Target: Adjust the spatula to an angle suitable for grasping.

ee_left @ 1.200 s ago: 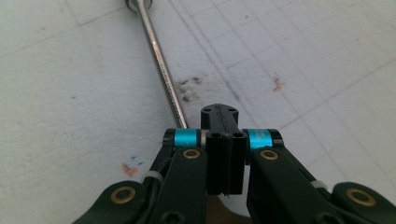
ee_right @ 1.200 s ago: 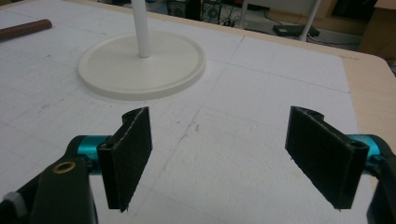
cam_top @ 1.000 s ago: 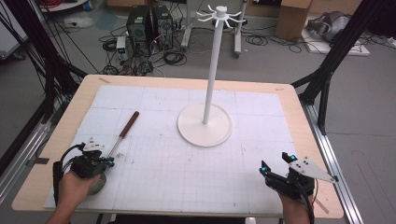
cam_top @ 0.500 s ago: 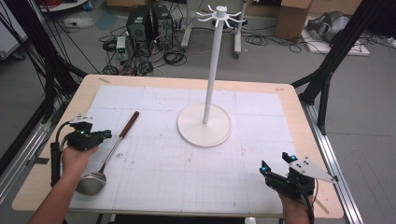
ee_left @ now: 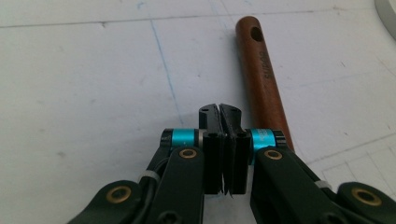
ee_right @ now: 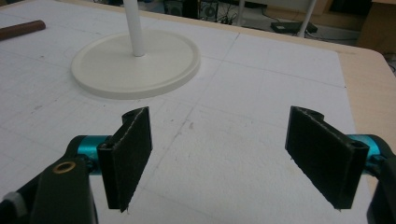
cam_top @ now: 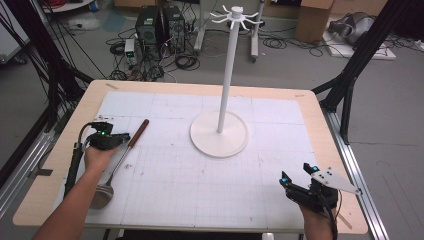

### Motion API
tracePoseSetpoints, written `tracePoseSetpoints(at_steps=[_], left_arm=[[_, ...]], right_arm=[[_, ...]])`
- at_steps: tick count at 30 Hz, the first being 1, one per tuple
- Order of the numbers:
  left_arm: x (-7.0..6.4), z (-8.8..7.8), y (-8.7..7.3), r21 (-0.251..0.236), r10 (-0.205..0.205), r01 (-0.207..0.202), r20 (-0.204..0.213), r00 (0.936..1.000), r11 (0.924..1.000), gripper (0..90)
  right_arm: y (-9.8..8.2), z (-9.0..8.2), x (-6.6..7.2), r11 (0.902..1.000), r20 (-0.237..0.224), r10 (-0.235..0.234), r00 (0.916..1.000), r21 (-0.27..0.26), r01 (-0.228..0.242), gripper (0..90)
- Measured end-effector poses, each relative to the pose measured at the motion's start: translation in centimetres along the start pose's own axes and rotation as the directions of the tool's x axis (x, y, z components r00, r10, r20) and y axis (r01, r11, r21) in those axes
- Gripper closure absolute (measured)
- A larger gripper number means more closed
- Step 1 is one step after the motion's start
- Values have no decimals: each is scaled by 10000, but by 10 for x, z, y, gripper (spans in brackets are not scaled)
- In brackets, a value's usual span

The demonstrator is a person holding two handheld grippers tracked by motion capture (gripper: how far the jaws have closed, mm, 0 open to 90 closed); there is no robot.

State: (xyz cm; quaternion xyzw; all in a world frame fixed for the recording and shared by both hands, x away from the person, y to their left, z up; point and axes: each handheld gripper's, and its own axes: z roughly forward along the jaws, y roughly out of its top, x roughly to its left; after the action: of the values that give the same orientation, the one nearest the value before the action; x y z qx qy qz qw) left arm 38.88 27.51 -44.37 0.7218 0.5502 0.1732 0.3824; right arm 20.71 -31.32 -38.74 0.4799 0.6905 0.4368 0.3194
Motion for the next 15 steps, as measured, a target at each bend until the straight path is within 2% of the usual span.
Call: tracePoseSetpoints(at_steps=[5,11,15], left_arm=[[-11,2,-2,-23,349,-348,486,9982,9994,885],[-20,2,-3,79,648,-656,782,9948,9978,885],[-28,1,-4,210,912,-940,1083,9899,9954,885]], right_arm=[[1,1,2,10000,-42,16,10000,22,-16,218],[1,0,2,10000,-34,-49,10000,-9,49,218],[1,0,3,10000,-24,-33,10000,17,33,217]])
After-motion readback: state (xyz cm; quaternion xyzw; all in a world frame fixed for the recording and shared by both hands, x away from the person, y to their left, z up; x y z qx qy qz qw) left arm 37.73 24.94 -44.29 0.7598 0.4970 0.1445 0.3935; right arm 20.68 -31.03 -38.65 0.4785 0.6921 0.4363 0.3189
